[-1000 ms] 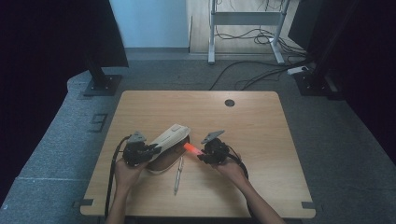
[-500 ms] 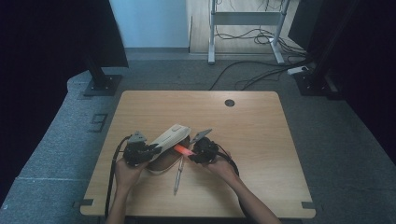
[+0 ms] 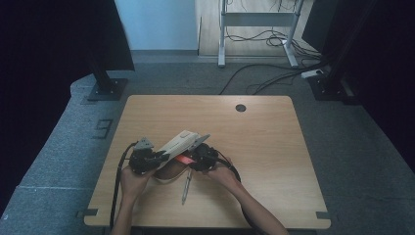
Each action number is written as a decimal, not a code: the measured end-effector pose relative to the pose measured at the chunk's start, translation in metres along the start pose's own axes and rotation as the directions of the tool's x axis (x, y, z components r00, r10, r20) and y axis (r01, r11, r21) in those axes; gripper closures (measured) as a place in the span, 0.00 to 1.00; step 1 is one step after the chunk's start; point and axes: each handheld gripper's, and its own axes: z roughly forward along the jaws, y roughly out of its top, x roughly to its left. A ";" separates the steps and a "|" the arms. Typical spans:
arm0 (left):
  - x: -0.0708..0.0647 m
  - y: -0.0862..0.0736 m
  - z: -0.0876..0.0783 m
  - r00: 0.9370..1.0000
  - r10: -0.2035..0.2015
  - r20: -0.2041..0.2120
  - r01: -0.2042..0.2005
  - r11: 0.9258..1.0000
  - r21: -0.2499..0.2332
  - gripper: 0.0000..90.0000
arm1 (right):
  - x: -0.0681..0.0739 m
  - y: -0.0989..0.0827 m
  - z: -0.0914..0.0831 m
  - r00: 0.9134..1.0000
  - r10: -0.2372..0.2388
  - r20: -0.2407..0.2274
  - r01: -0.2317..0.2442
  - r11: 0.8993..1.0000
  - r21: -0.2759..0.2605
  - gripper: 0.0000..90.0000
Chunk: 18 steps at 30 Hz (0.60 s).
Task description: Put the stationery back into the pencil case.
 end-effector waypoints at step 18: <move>-0.002 0.001 0.003 1.000 0.004 0.010 -0.004 1.000 0.004 0.84 | 0.006 0.021 0.024 1.000 -0.021 -0.007 0.021 1.000 -0.004 0.72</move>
